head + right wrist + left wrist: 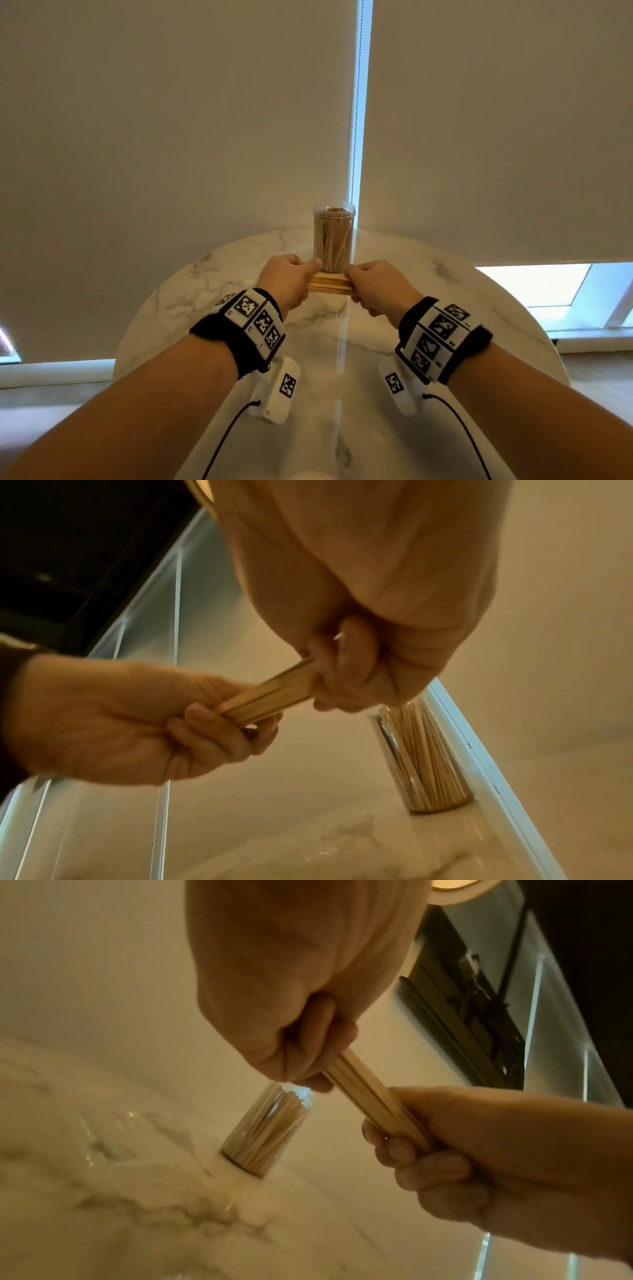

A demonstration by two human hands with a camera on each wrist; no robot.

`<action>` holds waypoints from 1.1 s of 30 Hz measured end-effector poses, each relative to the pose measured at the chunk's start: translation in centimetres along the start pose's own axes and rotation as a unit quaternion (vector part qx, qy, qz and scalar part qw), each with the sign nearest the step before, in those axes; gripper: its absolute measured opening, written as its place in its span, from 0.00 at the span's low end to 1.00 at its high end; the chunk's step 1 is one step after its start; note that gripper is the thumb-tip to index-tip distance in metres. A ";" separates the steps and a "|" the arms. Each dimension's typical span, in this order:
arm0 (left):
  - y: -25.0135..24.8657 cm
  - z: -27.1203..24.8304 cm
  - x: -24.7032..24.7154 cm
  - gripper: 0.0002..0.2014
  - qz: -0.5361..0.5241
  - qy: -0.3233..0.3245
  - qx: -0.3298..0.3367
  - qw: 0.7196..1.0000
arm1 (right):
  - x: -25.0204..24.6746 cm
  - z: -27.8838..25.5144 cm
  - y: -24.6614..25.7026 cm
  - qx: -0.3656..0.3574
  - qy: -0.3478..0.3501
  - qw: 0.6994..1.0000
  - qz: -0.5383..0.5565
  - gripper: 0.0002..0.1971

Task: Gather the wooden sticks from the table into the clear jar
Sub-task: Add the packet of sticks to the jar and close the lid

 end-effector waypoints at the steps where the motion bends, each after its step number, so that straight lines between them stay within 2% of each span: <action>1: -0.1 -0.1 0.2 0.16 -0.021 -0.020 0.007 1.000 | 0.0 0.0 0.3 -0.019 -0.029 0.998 -0.044 0.21; 3: -0.3 -0.4 0.7 0.19 0.014 -0.051 0.054 0.997 | -0.3 0.1 0.8 -0.030 -0.063 0.995 -0.073 0.20; 5: -0.5 -0.4 0.8 0.23 0.058 -0.071 0.083 0.992 | -0.4 0.4 0.9 -0.010 -0.041 0.998 -0.042 0.20; 8: -0.3 0.4 0.1 0.21 0.079 -0.050 0.062 0.994 | 0.1 -0.2 0.7 -0.003 0.014 1.000 -0.012 0.25; 9: -0.2 0.6 -0.1 0.20 0.094 -0.041 0.053 0.993 | 0.3 -0.4 0.6 -0.017 0.012 0.999 -0.033 0.28; 11: -0.1 0.9 -0.2 0.18 0.106 -0.039 0.039 0.993 | 0.5 -0.6 0.8 -0.053 -0.033 0.994 -0.092 0.31; 13: -0.1 1.1 0.0 0.17 0.084 -0.050 0.027 0.995 | 0.3 -0.3 1.1 -0.073 -0.071 0.988 -0.117 0.32; 18: 0.3 2.2 0.4 0.21 0.022 -0.081 0.026 0.996 | -0.4 0.9 2.0 -0.113 -0.092 0.973 -0.176 0.32; 22: -0.7 3.7 1.4 0.23 -0.105 0.006 -0.025 0.994 | -2.7 3.9 3.5 -0.121 -0.125 0.955 -0.241 0.25; 24: -1.0 5.6 1.4 0.27 -0.121 0.024 -0.052 0.991 | -4.6 5.7 4.3 -0.110 -0.150 0.947 -0.264 0.23; 25: -1.0 6.7 1.1 0.25 -0.122 0.014 -0.058 0.991 | -5.9 6.7 4.8 -0.101 -0.170 0.945 -0.260 0.23; 27: -0.5 9.4 0.6 0.14 -0.106 -0.019 -0.056 0.993 | -8.5 8.7 5.9 -0.087 -0.211 0.941 -0.249 0.22; 28: 0.0 10.9 0.4 0.11 -0.084 -0.024 -0.053 0.995 | -9.6 9.9 6.7 -0.085 -0.230 0.937 -0.249 0.22; 31: 1.0 15.1 0.8 0.23 0.011 0.018 -0.050 0.999 | -11.5 13.7 9.2 -0.082 -0.269 0.920 -0.274 0.22; 33: 0.9 17.0 1.7 0.42 0.094 0.057 -0.025 0.994 | -11.8 15.6 10.8 -0.088 -0.283 0.903 -0.311 0.21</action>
Point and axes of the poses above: each hand's wrist, its own z-axis towards the middle knuckle, its own x-axis out of the palm, y = z × x, the point moved 2 cm from there along z, towards the middle knuckle, and after that the axes turned 10 degrees about x, right-handed, at the moved point
